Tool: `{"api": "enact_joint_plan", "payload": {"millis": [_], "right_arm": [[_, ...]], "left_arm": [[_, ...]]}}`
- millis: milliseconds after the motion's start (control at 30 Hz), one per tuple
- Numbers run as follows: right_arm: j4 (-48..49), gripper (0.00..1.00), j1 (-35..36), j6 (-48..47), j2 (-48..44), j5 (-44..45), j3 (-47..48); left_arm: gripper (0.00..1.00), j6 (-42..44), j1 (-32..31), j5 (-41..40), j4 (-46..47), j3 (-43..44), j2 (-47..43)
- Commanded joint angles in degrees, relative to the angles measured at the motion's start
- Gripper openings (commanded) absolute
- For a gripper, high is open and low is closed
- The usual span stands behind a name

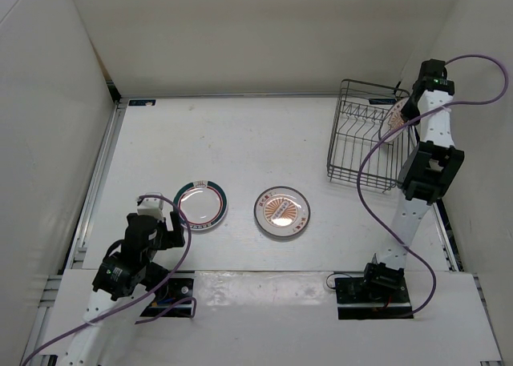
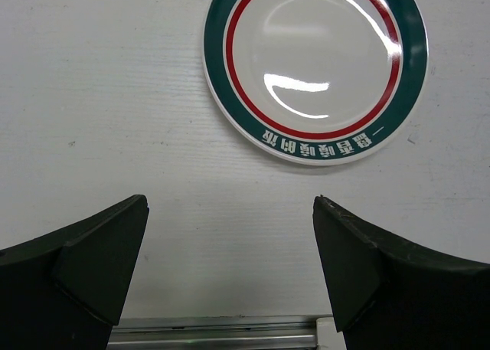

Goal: Unload the plates from the dish rack

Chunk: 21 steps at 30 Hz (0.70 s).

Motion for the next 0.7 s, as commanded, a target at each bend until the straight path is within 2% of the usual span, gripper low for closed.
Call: {"api": "enact_joint_plan", "payload": {"millis": [0,100,367,667], "right_arm": [[1.6,0.11,-0.3,0.6,1.8,-2.3,2.7],[1.3,0.00,-0.3,0.4,1.7,-3.1,2.8],[1.2,0.00,0.3,-1.5,-1.9,-1.6,2.1],[1.6,0.00,2.8,-6.1,-12.7,2.7,-2.2]], "left_arm": [[1.00,0.2,0.2,0.7,1.0,-0.5,0.9],[1.00,0.3,0.3,0.7,1.3,-0.6,1.5],[1.00,0.3,0.3,0.7,1.2,-0.6,1.6],[1.00,0.3,0.2,0.4,1.2,-0.6,1.1]]}}
